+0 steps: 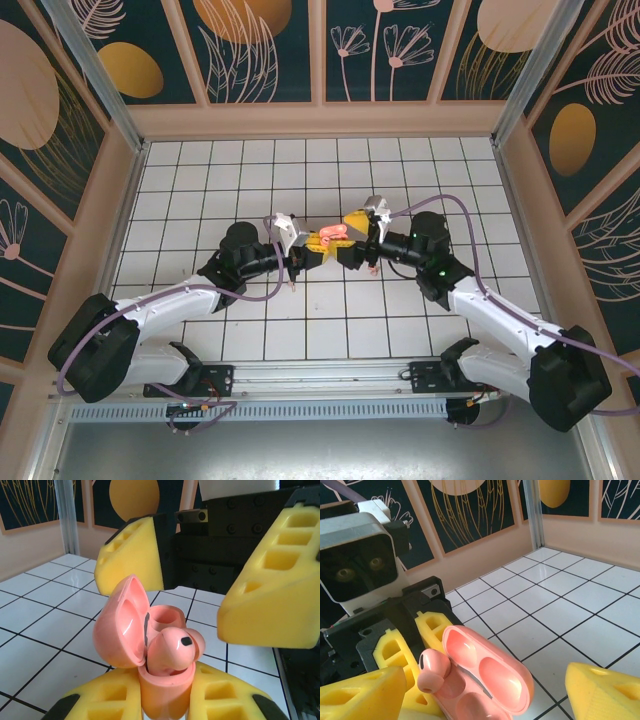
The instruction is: Insert the wireless bluetooth earbuds into the charging case
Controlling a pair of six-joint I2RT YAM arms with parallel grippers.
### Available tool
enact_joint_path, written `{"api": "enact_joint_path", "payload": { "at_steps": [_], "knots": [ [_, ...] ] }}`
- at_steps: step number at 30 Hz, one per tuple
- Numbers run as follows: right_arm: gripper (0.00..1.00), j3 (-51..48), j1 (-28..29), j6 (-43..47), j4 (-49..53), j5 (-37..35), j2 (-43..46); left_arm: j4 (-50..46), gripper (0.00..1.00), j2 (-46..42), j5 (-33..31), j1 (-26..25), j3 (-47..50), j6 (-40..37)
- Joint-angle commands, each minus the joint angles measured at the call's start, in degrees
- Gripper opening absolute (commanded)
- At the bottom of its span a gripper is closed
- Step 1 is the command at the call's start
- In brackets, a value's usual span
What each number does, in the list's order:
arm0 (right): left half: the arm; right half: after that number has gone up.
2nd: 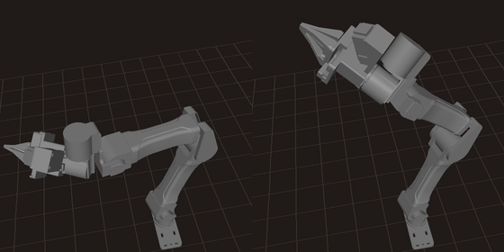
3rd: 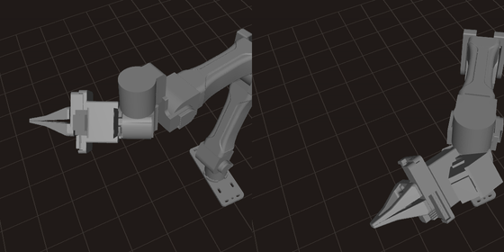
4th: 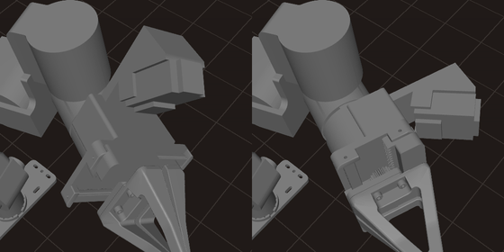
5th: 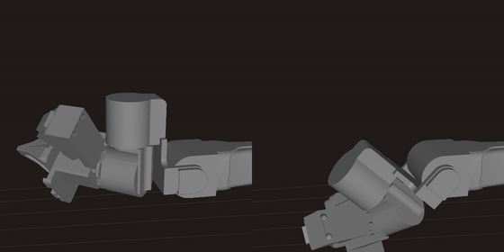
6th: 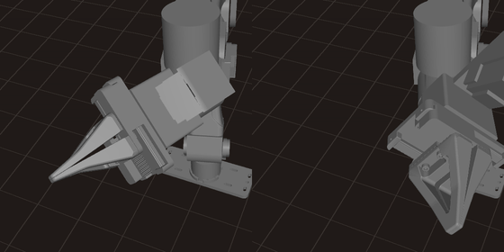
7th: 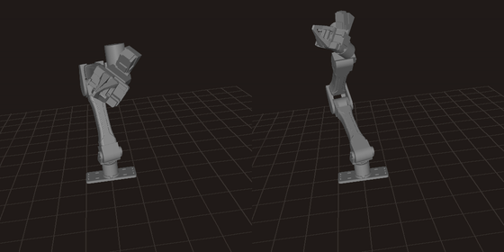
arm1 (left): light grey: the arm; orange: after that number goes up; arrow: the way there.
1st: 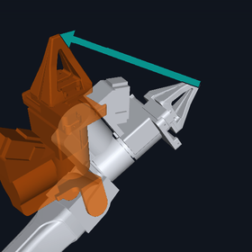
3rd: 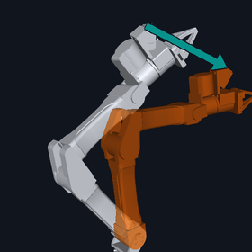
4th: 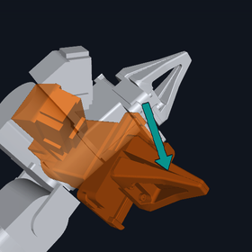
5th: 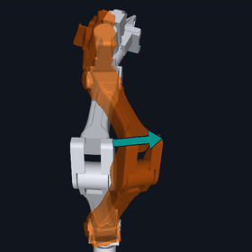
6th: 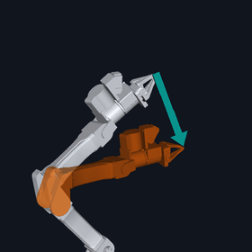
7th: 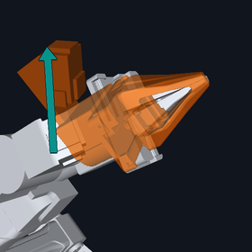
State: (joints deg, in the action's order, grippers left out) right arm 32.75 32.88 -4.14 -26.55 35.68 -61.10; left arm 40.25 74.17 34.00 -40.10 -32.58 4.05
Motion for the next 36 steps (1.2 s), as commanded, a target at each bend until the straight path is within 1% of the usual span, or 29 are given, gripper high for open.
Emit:
{"api": "enact_joint_path", "payload": {
  "at_steps": [1,9,15,21,31,36],
  "knots": [
    [0.83,1.9,0.4,1.3,-0.3,0.1,-0.4,2.6,0.08,-0.9,0.8,-0.4,-1.1,0.0],
    [0.82,1.8,0.2,0.5,0.4,-4.7,-0.5,2.6,0.08,-1.0,1.0,-0.4,-1.1,0.0],
    [0.82,1.6,-0.4,-0.7,0.1,-6.5,-0.5,2.5,0.08,-1.0,0.9,-0.4,-1.0,-0.1],
    [0.82,1.3,-0.7,-1.0,0.1,-5.9,-0.2,2.4,0.08,-1.0,0.7,-0.6,-1.0,-0.2],
    [0.82,1.7,-1.2,0.7,3.2,0.5,1.5,1.8,0.08,-0.9,0.6,-0.5,-1.3,-0.6],
    [0.83,2.1,-1.2,1.1,3.5,1.6,2.5,1.7,0.08,-0.8,0.7,-0.6,-1.3,-0.6]
  ]
}}
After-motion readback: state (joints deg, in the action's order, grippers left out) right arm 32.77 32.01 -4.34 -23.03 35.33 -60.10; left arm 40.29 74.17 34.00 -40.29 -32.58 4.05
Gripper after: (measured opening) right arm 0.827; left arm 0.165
